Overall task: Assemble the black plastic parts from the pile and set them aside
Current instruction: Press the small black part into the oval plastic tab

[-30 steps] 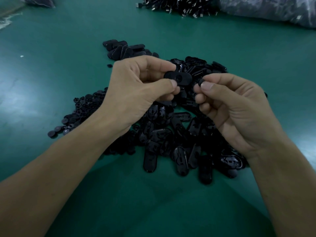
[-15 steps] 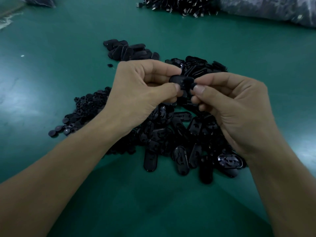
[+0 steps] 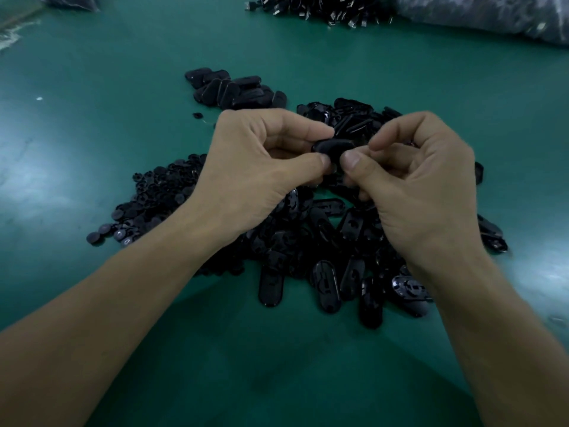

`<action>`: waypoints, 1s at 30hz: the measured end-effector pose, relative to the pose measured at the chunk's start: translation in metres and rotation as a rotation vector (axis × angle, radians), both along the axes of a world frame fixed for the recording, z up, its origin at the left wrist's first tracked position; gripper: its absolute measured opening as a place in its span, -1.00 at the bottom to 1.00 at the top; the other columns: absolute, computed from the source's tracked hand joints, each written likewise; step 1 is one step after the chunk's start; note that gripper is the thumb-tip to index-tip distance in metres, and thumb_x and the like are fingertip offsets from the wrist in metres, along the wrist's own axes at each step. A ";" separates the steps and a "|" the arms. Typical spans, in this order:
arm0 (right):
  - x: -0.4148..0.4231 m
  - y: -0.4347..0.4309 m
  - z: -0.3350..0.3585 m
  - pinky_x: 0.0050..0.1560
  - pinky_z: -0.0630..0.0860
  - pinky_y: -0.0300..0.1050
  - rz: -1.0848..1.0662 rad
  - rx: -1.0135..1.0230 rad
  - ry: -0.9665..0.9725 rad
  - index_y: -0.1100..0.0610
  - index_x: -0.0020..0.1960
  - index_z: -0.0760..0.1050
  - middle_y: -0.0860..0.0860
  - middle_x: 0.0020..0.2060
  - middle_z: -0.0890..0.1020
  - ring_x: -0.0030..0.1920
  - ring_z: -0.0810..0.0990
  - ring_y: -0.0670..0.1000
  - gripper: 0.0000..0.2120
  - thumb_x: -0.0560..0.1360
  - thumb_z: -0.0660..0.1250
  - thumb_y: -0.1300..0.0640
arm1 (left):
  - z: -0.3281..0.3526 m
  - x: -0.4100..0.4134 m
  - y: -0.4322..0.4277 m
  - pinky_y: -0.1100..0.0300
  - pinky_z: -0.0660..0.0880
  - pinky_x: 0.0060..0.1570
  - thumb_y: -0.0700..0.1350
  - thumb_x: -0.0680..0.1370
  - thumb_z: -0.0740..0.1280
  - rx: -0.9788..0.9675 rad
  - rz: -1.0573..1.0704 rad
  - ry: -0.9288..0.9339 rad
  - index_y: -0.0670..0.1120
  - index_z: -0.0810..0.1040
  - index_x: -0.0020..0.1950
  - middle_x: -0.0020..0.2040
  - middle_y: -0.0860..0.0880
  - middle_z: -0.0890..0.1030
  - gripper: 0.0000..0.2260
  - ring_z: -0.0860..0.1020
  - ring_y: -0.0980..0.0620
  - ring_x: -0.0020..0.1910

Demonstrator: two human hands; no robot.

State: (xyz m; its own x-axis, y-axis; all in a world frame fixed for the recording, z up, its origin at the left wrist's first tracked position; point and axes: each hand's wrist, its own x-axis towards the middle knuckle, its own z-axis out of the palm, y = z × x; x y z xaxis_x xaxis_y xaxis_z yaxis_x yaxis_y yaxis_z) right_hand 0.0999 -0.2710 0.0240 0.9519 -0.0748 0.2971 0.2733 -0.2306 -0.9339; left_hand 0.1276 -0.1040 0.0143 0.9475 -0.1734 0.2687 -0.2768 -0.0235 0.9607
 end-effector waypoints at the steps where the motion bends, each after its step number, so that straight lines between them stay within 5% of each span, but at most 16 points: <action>1: 0.000 0.000 0.000 -0.27 0.52 -0.33 -0.015 -0.003 -0.009 -0.01 -0.15 0.42 -0.04 -0.31 0.69 -0.32 0.65 -0.10 -0.70 0.48 0.47 0.31 | 0.000 0.000 0.000 0.01 0.68 -0.10 -0.35 0.43 0.52 0.002 0.000 0.000 -0.08 0.69 -0.04 -0.19 -0.12 0.73 -0.79 0.71 -0.13 -0.19; 9: 0.001 0.001 -0.003 -0.19 0.59 -0.15 -0.083 -0.096 -0.034 -0.06 -0.22 0.39 0.02 -0.25 0.70 -0.23 0.69 0.02 -0.67 0.44 0.49 0.24 | -0.001 -0.001 -0.001 -0.08 0.67 -0.03 -0.33 0.42 0.53 0.041 -0.002 -0.024 -0.06 0.69 -0.04 -0.16 -0.10 0.73 -0.79 0.71 -0.11 -0.14; 15: -0.002 0.002 -0.003 -0.23 0.63 0.17 -0.119 -0.207 -0.015 -0.09 -0.28 0.37 0.09 -0.26 0.68 -0.23 0.67 0.17 -0.68 0.42 0.50 0.15 | -0.003 -0.002 -0.001 0.03 0.67 -0.07 -0.28 0.43 0.52 0.129 0.008 -0.084 -0.05 0.68 -0.05 -0.18 -0.02 0.72 -0.82 0.71 0.01 -0.18; 21: -0.002 0.001 -0.002 -0.31 0.61 0.17 -0.115 -0.260 0.009 -0.06 -0.29 0.40 0.08 -0.31 0.66 -0.28 0.66 0.18 -0.67 0.45 0.53 0.16 | -0.005 -0.003 -0.002 0.30 0.58 -0.17 -0.27 0.45 0.51 0.266 0.010 -0.188 -0.02 0.67 -0.04 -0.19 0.09 0.70 -0.82 0.68 0.13 -0.21; 26: -0.002 0.002 -0.003 -0.29 0.64 0.10 -0.040 -0.299 0.022 -0.10 -0.24 0.42 -0.01 -0.33 0.67 -0.35 0.67 0.01 -0.68 0.54 0.42 0.24 | -0.007 -0.003 -0.001 0.37 0.56 -0.23 -0.24 0.44 0.53 0.383 0.089 -0.269 -0.04 0.66 -0.05 -0.23 0.15 0.67 -0.84 0.66 0.20 -0.24; 30: 0.000 0.000 -0.006 -0.24 0.64 0.15 -0.002 -0.285 0.005 -0.11 -0.16 0.45 -0.03 -0.28 0.69 -0.28 0.68 0.07 -0.80 0.53 0.40 0.15 | -0.007 -0.002 -0.001 0.43 0.51 -0.26 -0.22 0.46 0.52 0.384 0.128 -0.251 -0.02 0.65 -0.05 -0.26 0.16 0.66 -0.85 0.64 0.23 -0.27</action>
State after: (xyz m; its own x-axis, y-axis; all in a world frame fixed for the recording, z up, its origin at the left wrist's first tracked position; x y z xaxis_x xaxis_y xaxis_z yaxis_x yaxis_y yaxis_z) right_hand 0.0996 -0.2706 0.0181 0.9535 0.0091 0.3013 0.2677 -0.4847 -0.8327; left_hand 0.1260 -0.1046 0.0069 0.8815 -0.1916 0.4315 -0.4712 -0.4131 0.7793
